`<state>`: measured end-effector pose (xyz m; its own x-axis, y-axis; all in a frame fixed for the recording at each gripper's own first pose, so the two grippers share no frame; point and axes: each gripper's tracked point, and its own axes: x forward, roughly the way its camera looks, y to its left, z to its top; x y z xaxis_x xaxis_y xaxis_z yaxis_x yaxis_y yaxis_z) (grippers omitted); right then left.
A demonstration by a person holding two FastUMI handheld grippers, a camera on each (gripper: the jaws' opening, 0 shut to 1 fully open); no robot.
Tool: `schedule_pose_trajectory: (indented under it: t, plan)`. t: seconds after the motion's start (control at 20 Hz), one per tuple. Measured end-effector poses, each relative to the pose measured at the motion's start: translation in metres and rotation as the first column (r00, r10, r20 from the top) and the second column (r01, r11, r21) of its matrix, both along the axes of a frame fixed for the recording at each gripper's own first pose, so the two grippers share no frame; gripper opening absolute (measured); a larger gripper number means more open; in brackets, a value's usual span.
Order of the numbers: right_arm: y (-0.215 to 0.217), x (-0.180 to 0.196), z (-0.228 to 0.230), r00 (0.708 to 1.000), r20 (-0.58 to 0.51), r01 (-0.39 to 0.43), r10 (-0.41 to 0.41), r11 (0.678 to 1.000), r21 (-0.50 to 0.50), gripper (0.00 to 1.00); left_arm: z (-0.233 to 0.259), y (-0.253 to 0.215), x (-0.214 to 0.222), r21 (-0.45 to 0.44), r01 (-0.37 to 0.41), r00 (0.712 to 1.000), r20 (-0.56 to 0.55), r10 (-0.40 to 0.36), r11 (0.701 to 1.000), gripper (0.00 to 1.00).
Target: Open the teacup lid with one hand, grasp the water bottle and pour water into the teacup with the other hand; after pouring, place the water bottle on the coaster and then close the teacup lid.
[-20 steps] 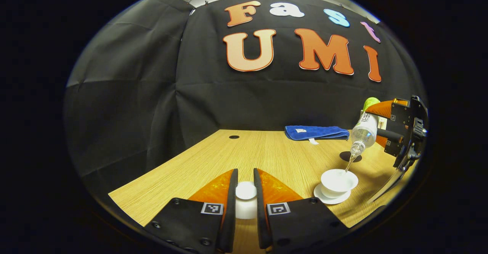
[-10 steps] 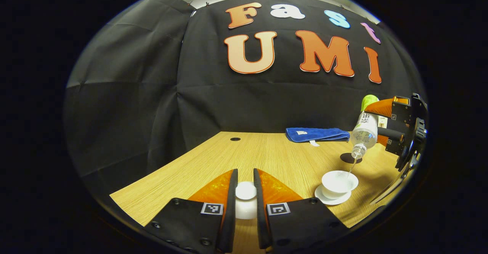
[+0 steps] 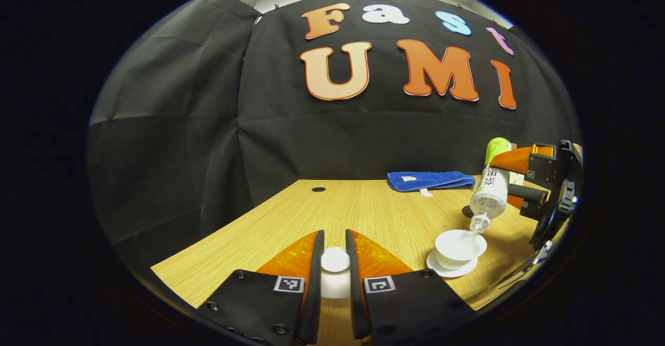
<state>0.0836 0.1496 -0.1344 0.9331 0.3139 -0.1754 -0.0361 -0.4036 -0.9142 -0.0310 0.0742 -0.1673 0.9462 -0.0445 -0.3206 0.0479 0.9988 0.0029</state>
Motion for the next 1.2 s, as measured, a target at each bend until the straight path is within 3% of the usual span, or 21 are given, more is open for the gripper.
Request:
schedule_pose_trajectory:
  t: [0.05,0.45,0.8,1.05,1.2]
  plan:
    - [0.001,-0.003,0.000,1.000,0.009,-0.009,0.010,1.000,-0.013,0.63,0.000,0.000,0.000,-0.001,0.000,1.000,0.002,0.000,1.000,0.28]
    - [0.004,-0.006,0.001,0.999,0.014,-0.033,0.034,0.999,-0.008,0.59,0.001,-0.004,0.001,-0.003,0.003,1.000,0.001,-0.003,1.000,0.26]
    - [-0.003,-0.007,-0.016,0.996,-0.089,0.026,-0.015,0.992,0.122,0.60,0.005,-0.009,-0.002,-0.020,0.008,1.000,0.004,-0.008,1.000,0.28]
    - [-0.005,-0.020,-0.026,0.979,-0.194,0.106,-0.055,0.959,0.264,0.62,0.010,-0.015,0.000,-0.018,0.015,1.000,0.017,-0.014,1.000,0.25]
    - [-0.014,-0.011,-0.024,0.961,-0.263,0.177,-0.082,0.915,0.363,0.60,0.014,-0.021,0.001,-0.022,0.024,1.000,0.017,-0.024,0.999,0.27]
